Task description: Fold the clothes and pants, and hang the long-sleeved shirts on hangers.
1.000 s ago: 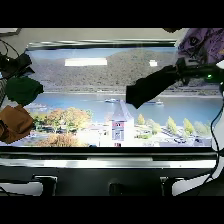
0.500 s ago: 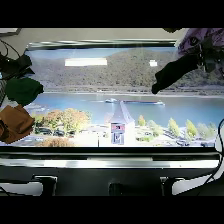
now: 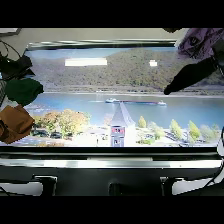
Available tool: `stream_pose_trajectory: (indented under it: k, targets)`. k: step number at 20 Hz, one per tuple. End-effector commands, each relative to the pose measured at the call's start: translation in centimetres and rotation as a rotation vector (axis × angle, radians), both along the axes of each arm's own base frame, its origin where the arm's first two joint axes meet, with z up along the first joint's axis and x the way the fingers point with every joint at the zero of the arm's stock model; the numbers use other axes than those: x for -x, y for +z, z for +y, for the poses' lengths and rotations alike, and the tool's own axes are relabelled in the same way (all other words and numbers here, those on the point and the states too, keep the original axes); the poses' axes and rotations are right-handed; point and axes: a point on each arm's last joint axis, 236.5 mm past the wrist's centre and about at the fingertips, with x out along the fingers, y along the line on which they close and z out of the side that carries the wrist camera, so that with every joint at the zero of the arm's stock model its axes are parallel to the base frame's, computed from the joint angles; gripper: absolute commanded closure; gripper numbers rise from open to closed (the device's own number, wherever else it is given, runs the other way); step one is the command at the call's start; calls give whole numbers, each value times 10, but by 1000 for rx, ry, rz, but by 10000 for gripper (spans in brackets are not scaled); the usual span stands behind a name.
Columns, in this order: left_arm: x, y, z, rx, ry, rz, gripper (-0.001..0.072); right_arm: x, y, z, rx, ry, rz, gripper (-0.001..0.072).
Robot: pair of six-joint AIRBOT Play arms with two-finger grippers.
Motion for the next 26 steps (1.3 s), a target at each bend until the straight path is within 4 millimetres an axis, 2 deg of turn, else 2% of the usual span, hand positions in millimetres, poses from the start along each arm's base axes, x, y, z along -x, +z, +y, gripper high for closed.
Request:
stream_pose_trajectory:
  k: [1, 5, 7, 9, 13, 17, 20, 23, 26]
  targets:
    - [7, -3, -1, 1, -7, 30, 687, 35, -22, -28, 126, -2, 171, 687]
    - [7, -4, -1, 1, -8, 34, 687, 80, -42, -75, 126, -28, 270, 686]
    - [7, -4, -1, 1, -8, 34, 687, 105, -54, -91, 121, -21, 335, 686]
    - [7, -4, -1, 1, -8, 34, 687, 123, -66, -103, 77, -57, 359, 686]
    - [7, -4, -1, 1, -8, 34, 687, 177, -105, -116, -1, -107, 427, 686]
    - [7, -4, -1, 1, -8, 34, 687, 255, -145, -114, -78, -204, 487, 686]
    - [7, -4, -1, 1, -8, 34, 687, 303, -170, -107, -121, -281, 518, 686]
    - [7, -4, -1, 1, -8, 34, 687, 337, -190, -93, -130, -292, 587, 686]
    - [7, -4, -1, 1, -8, 34, 687, 352, -206, -76, -154, -284, 630, 686]
